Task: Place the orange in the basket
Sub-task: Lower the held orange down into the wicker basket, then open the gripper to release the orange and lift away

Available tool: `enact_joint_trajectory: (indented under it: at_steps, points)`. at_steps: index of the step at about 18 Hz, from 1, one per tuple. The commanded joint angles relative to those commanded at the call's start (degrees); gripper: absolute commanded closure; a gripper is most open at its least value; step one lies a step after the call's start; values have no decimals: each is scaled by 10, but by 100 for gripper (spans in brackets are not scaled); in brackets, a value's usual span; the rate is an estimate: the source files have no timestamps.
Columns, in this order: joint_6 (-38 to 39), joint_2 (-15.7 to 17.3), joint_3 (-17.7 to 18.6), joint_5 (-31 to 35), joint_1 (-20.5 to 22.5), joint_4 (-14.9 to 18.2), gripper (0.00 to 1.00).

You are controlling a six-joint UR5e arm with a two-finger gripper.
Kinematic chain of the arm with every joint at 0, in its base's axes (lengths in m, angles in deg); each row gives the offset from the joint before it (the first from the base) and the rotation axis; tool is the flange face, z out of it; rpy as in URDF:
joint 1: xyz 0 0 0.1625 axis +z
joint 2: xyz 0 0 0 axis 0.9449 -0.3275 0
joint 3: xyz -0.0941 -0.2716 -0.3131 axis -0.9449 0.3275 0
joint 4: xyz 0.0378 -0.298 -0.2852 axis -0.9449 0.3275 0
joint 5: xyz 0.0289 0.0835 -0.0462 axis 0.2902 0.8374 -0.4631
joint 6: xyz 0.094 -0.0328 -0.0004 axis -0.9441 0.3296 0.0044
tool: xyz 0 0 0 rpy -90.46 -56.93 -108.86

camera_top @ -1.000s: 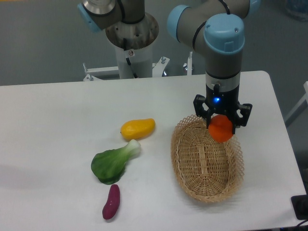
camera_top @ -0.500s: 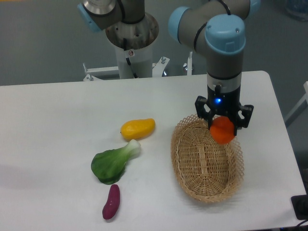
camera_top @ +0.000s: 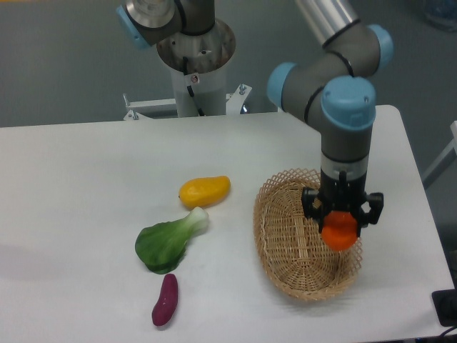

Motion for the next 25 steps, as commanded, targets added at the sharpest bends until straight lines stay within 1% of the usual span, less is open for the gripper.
enact_joint_trajectory:
  at_steps: [2,6,8,9,10,11,12,17,21,25]
  points:
    - [-1,-4,18,0,-3,-2,41]
    - [-2,-13,30,2,-11,-2,40]
    - [-3,-21,30,4,-12,-3,36]
    - [-3,-23,29,4,-14,-4,33]
    - [-2,-23,26,4,-16,-4,22]
    - [-3,-24,23,4,-16,-3,7]
    - [-3,-24,22,5,-16,-4,0]
    - [-3,-19,19,5,-16,-3,0]
    - [-5,-15,5,5,-16,-3,0]
    - [-44,0,0,5,-10,-1,0]
